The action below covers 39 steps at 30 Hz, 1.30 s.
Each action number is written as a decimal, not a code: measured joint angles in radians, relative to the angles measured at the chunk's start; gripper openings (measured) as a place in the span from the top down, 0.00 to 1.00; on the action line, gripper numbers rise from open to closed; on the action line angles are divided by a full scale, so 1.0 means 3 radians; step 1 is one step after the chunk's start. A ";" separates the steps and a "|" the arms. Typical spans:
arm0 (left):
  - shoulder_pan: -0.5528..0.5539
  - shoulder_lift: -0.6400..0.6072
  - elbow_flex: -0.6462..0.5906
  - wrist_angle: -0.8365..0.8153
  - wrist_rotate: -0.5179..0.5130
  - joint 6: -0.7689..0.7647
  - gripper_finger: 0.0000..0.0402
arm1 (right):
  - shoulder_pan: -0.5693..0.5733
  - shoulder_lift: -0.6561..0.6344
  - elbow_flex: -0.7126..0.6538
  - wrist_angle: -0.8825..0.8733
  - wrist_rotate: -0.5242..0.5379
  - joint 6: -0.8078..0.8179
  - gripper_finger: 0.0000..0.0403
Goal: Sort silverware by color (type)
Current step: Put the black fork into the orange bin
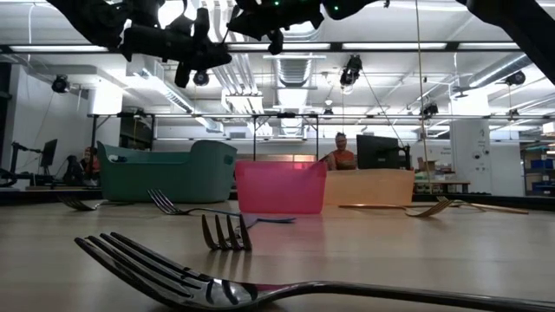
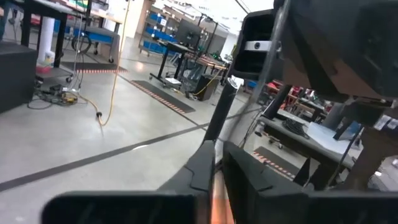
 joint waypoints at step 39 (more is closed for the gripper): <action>0.0001 -0.0542 0.0000 -0.1846 -0.0116 -0.0218 1.00 | -0.0118 -0.0354 0.0001 -0.2440 0.0253 -0.0886 0.62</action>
